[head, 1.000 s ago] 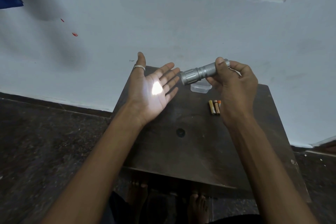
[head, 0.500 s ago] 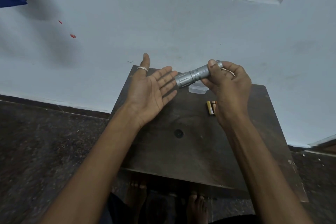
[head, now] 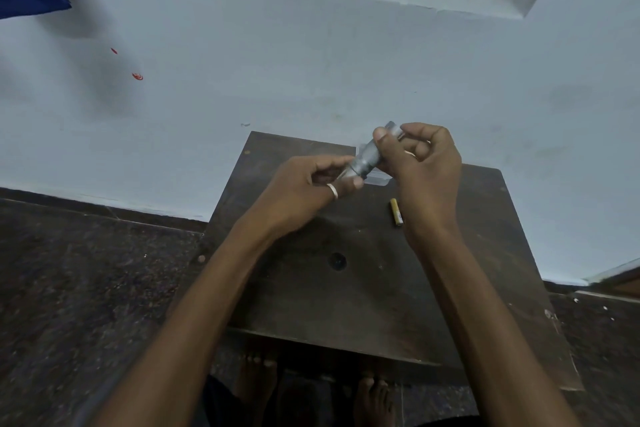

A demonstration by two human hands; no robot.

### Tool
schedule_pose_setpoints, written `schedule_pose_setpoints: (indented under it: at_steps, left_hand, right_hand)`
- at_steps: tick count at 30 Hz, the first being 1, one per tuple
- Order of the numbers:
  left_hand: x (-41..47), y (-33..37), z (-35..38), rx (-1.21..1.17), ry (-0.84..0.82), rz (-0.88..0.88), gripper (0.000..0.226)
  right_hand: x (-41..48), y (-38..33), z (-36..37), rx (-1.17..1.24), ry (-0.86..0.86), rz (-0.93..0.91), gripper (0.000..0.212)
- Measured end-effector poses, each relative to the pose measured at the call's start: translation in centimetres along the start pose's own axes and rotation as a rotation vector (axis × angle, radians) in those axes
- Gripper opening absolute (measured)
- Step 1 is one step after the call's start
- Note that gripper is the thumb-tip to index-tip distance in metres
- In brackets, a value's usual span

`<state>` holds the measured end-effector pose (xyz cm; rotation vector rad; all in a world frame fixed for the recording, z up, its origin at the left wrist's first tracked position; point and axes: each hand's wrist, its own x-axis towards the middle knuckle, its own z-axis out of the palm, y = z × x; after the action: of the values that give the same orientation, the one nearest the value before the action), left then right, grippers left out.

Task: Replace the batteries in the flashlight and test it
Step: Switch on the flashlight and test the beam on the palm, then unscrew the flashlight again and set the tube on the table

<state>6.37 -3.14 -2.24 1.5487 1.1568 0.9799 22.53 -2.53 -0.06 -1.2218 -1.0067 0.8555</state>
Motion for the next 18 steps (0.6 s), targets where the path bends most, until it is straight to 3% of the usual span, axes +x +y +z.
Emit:
schedule_pose_setpoints:
  at_steps: [4,7,10,14,18]
  left_hand:
    - [-0.1,-0.5,0.0,0.100,0.059,-0.024,0.024]
    - [0.0,-0.6,-0.2,0.216,0.176,0.021,0.020]
    - [0.0,-0.9,-1.4,0.337,0.323,0.026,0.025]
    - [1.9,-1.8,-4.1,0.414,0.468,-0.011,0.024]
    - [4.4,-2.8,-6.7,0.495,0.487,-0.050,0.025]
  right_hand:
    - [-1.1,0.3,1.4,-0.102,-0.080,-0.065,0.034]
    - [-2.0,1.5,3.0,-0.347,-0.181,-0.105,0.016]
    - [-1.8,2.6,5.2,-0.497,-0.253,-0.103,0.026]
    - [0.5,3.2,9.4,-0.466,-0.306,-0.102,0.018]
    - [2.8,4.0,12.6,-0.448,-0.367,-0.123,0.013]
